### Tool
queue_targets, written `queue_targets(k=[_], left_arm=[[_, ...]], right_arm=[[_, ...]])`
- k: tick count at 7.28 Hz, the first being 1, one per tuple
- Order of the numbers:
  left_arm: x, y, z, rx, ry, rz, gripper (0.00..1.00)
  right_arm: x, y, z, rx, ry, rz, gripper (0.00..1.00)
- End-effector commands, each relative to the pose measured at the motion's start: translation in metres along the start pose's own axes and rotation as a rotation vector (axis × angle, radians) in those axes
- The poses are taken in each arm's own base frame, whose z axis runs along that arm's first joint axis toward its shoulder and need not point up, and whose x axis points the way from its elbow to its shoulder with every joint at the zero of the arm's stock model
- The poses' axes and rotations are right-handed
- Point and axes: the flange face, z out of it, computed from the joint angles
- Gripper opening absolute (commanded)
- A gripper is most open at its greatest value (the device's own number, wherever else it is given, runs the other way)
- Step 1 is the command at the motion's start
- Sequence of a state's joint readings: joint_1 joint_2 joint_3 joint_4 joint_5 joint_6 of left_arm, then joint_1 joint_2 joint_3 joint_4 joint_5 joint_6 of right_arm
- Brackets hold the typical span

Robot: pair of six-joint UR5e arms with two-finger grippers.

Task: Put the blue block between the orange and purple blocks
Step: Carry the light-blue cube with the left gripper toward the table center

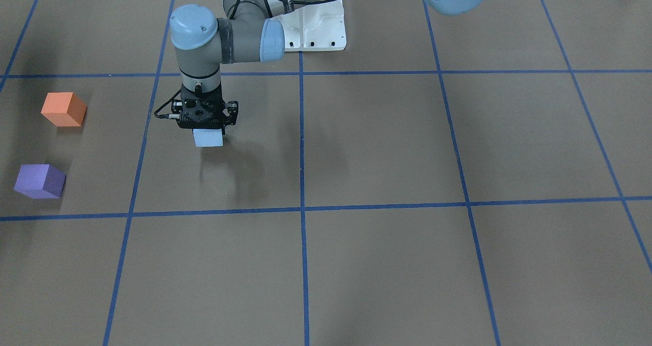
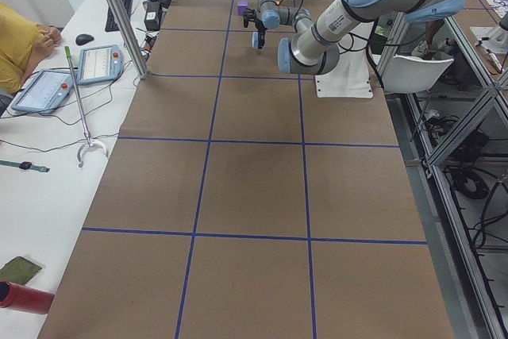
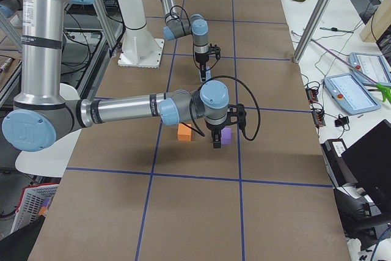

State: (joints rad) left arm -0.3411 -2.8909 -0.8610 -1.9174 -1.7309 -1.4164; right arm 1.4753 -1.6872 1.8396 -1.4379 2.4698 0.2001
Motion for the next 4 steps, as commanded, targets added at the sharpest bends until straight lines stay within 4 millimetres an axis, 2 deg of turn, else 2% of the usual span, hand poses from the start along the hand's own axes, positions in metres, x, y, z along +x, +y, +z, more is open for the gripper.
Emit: queue_targets(k=[1,3,4], left_arm=[[-0.0008,0.0088,0.0062,-0.008,-0.012,0.045,0.73],[-0.0016,0.0114,0.0082,-0.011,-0.016,0.055,0.78],[-0.0007,0.0093,0.003,-0.009,-0.021,0.056,1.0]], right_arm=[[-0.0018,0.0029,-0.0015,0.037,-0.005,-0.047,1.0],[0.0004,0.0076,-0.0005,0.052,-0.008,-0.067,1.0],[-0.0026,0.0059,-0.0034,0.062,-0.009,-0.077,1.0]])
